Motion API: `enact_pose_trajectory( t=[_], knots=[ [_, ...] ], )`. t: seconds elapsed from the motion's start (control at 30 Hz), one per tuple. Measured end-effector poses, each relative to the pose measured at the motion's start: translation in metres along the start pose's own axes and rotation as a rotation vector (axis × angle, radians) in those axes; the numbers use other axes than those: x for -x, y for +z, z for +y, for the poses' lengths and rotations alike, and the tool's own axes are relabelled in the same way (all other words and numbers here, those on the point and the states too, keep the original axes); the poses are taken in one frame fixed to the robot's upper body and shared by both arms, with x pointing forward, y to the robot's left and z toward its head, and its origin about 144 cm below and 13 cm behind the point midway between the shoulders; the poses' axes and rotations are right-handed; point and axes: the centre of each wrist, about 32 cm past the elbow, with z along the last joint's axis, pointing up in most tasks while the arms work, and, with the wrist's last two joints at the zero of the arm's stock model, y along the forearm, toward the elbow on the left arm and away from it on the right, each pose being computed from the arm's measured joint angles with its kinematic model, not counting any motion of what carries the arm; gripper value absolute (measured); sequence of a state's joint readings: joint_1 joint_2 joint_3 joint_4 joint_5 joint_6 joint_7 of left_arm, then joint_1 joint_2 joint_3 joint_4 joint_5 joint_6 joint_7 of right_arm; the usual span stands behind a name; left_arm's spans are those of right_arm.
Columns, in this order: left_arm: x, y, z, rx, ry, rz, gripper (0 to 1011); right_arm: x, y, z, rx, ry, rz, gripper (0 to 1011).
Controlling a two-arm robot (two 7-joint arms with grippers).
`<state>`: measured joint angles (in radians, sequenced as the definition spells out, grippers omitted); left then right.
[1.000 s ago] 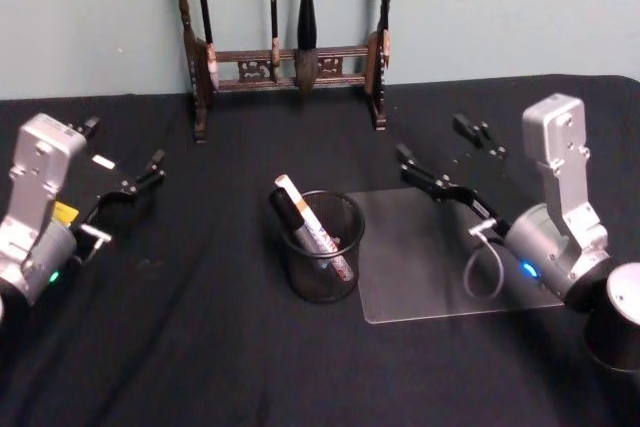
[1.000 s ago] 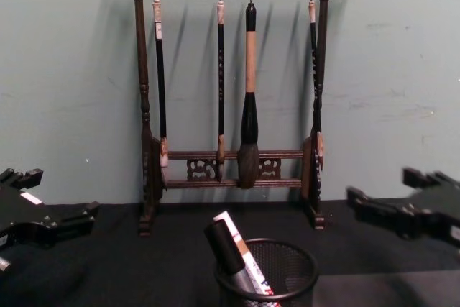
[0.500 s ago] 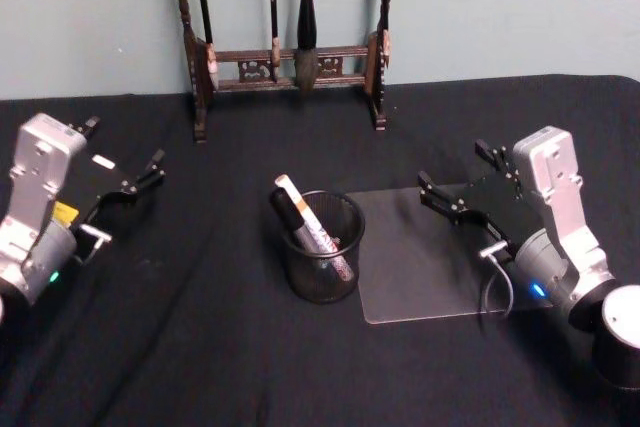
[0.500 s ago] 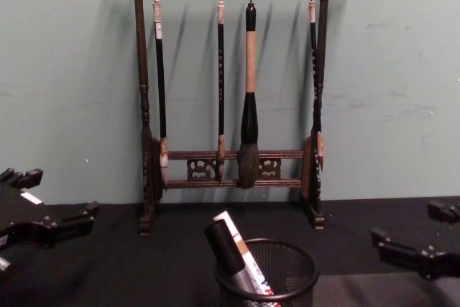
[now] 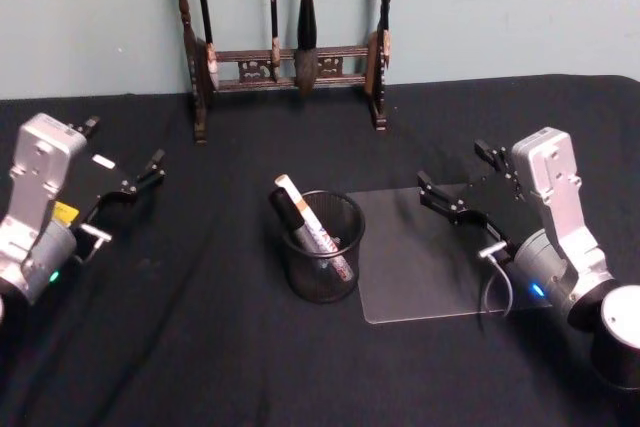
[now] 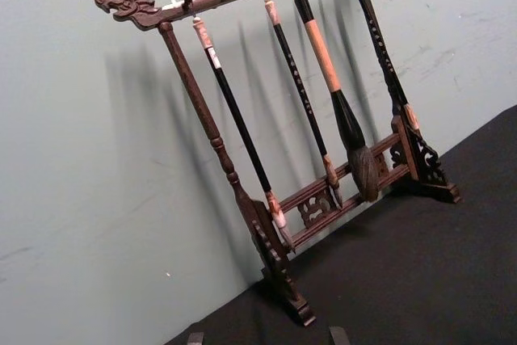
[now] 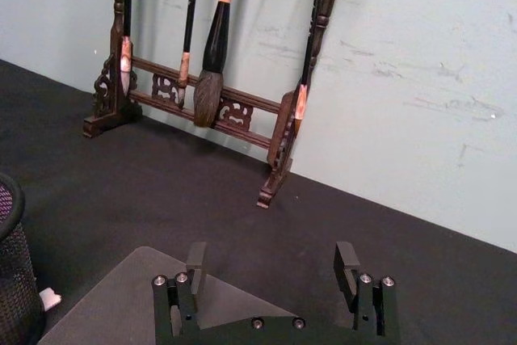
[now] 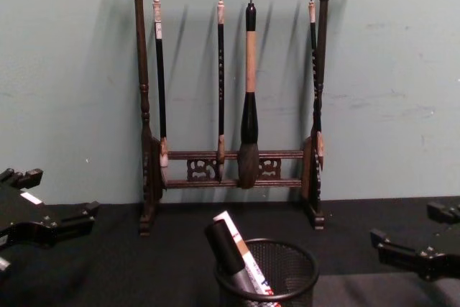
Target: Pick up the water-based marker from the table and place it into the pen holder.
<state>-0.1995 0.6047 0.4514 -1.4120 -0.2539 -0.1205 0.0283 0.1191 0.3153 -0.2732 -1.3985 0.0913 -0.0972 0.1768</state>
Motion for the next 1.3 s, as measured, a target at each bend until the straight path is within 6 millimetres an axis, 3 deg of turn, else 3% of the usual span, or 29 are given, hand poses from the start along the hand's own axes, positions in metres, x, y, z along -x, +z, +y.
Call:
enact_pose_trajectory(
  t=[1.3],
  knots=[
    [0.0000, 0.0000, 0.0000, 0.000, 0.000, 0.000, 1001, -0.0001, 0.0008, 0.0000, -0.003, 0.002, 0.003, 1002]
  ],
)
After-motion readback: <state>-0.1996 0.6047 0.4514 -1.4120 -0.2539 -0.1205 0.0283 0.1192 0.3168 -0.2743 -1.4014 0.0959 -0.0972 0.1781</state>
